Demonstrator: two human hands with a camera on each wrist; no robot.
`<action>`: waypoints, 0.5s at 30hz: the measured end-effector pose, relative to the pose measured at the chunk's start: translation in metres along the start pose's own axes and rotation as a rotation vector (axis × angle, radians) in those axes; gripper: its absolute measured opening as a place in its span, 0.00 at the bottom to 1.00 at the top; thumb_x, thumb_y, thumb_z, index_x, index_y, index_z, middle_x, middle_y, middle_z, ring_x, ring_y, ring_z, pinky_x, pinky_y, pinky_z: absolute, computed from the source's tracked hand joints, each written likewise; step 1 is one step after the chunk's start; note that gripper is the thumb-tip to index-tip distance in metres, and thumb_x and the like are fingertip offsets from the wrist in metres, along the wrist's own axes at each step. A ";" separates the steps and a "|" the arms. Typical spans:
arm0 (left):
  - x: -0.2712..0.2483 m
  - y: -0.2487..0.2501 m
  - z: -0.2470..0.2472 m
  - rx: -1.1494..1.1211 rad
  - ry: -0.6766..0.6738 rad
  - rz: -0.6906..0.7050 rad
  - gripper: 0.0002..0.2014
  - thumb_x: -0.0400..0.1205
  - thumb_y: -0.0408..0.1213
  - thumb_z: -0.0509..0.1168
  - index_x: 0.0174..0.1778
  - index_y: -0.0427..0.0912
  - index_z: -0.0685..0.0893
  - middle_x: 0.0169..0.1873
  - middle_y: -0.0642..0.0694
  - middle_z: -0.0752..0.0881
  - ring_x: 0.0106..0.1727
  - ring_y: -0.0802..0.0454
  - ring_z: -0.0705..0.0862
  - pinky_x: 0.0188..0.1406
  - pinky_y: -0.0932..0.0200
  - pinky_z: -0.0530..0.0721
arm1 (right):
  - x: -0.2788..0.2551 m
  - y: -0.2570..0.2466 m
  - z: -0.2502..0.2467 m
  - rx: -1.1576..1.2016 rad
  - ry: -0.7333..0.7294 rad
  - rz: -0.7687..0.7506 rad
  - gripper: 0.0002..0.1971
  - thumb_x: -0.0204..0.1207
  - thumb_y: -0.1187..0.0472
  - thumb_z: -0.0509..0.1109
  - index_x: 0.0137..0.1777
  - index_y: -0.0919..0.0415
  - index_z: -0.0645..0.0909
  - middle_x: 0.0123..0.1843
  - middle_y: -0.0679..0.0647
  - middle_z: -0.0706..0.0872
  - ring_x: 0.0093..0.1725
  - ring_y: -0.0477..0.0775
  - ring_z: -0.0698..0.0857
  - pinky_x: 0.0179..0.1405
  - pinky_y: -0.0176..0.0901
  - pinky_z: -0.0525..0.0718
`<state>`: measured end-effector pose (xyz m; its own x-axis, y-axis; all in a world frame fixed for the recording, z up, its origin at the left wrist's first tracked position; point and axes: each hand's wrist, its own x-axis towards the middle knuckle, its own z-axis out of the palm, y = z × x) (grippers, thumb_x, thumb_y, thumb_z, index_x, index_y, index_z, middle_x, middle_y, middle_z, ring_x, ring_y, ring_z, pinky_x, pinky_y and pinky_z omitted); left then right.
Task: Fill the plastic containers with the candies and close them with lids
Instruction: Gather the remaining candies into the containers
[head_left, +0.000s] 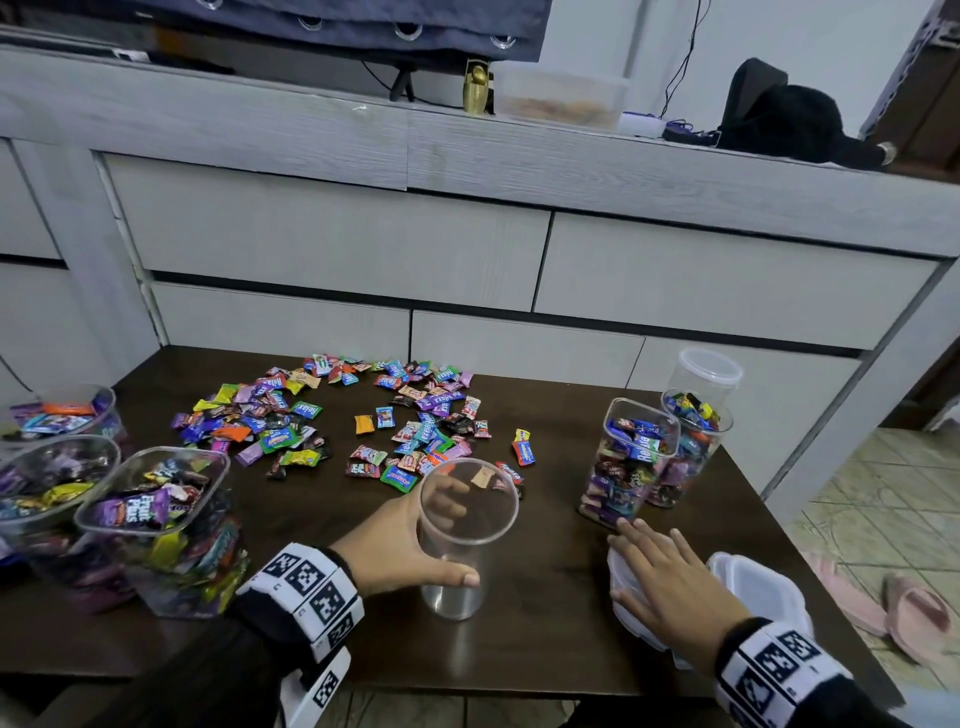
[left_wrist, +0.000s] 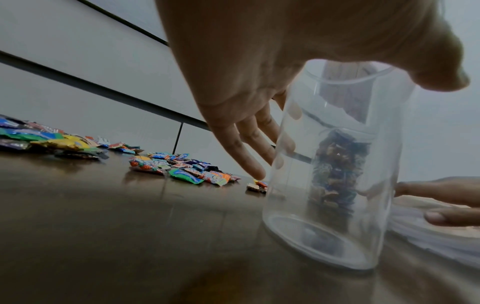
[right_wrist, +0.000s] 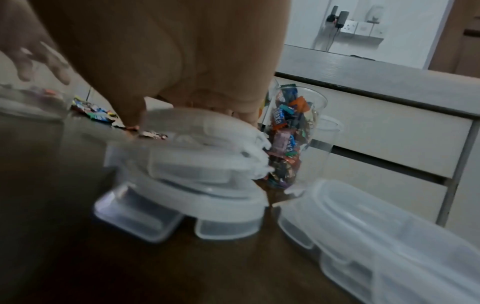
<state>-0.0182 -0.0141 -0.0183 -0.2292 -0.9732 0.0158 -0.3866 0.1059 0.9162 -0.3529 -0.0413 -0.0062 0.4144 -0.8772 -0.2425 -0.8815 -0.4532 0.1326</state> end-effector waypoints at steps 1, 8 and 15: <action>-0.002 0.000 -0.001 0.006 -0.005 0.000 0.45 0.52 0.61 0.85 0.65 0.64 0.74 0.58 0.53 0.85 0.63 0.60 0.84 0.68 0.49 0.82 | 0.000 -0.002 -0.001 -0.003 -0.005 0.008 0.31 0.85 0.40 0.46 0.85 0.50 0.47 0.86 0.49 0.43 0.85 0.49 0.41 0.82 0.52 0.41; -0.015 0.007 -0.009 0.023 -0.060 -0.013 0.49 0.49 0.61 0.86 0.66 0.62 0.73 0.60 0.54 0.84 0.65 0.61 0.83 0.69 0.50 0.80 | 0.008 -0.017 -0.019 0.050 -0.096 0.020 0.33 0.84 0.47 0.58 0.84 0.56 0.50 0.86 0.55 0.45 0.85 0.55 0.48 0.82 0.52 0.52; -0.019 0.008 -0.032 0.386 -0.303 -0.115 0.65 0.59 0.38 0.87 0.85 0.49 0.48 0.79 0.53 0.64 0.81 0.62 0.61 0.82 0.63 0.59 | 0.016 -0.029 -0.047 0.114 0.012 -0.032 0.32 0.81 0.45 0.62 0.80 0.55 0.58 0.84 0.53 0.54 0.82 0.53 0.57 0.80 0.49 0.59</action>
<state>0.0119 -0.0010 0.0020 -0.3928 -0.8862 -0.2458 -0.7137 0.1253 0.6891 -0.3103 -0.0503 0.0310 0.4450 -0.8647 -0.2330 -0.8875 -0.4606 0.0142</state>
